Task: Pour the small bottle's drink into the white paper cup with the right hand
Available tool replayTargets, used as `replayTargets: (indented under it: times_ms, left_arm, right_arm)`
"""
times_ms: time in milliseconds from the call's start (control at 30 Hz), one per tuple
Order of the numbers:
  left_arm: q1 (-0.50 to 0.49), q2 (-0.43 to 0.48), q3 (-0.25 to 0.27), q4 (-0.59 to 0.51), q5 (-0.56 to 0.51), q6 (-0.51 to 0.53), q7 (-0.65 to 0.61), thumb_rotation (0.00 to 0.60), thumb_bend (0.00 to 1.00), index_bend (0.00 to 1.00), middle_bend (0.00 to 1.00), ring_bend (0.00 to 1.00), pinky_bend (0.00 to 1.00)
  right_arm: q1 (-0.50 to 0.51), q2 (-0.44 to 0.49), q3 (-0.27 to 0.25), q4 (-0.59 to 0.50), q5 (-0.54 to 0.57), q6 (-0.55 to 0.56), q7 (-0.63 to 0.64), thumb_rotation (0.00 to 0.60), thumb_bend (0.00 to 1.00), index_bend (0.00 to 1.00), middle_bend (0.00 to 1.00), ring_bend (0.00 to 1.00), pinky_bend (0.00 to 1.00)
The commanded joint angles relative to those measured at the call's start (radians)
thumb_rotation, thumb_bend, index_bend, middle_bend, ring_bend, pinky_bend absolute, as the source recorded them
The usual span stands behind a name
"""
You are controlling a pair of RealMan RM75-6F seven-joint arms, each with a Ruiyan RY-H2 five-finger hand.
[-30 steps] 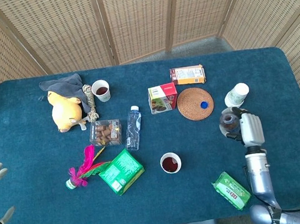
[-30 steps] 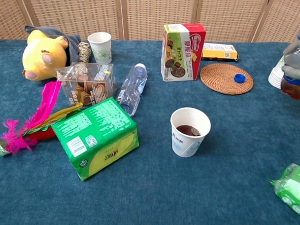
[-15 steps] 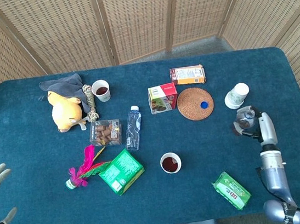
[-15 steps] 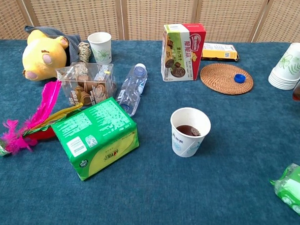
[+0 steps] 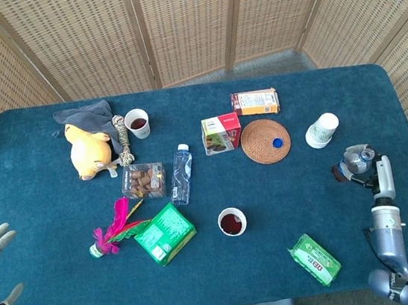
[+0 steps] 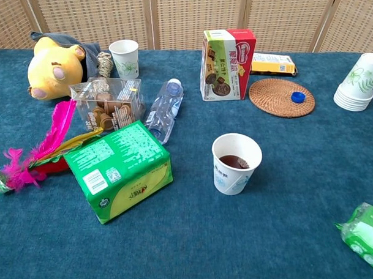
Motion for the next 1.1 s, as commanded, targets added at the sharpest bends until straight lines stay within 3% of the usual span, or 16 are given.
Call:
replayTargets:
  times_ms: [33,200,1100]
  left_arm:
    - [-0.002,-0.001,0.000,-0.003,-0.002,-0.005,0.003,0.600,0.37,0.00,0.00,0.00,0.00]
    - [-0.005,-0.001,0.000,-0.006,-0.006,-0.012,0.007,0.600,0.37,0.00,0.00,0.00,0.00]
    - [-0.006,0.001,0.005,0.002,0.002,-0.006,-0.006,0.600,0.37,0.00,0.00,0.00,0.00]
  right_arm:
    - [0.006,-0.049,-0.005,0.074,-0.011,0.007,0.029,0.600,0.86,0.55,0.48,0.30,0.65]
    - [0.011,-0.080,-0.007,0.125,-0.015,0.010,0.043,0.600,0.89,0.56,0.48,0.30,0.65]
    - [0.012,-0.109,-0.057,0.116,-0.073,0.031,0.002,0.600,0.87,0.56,0.47,0.30,0.64]
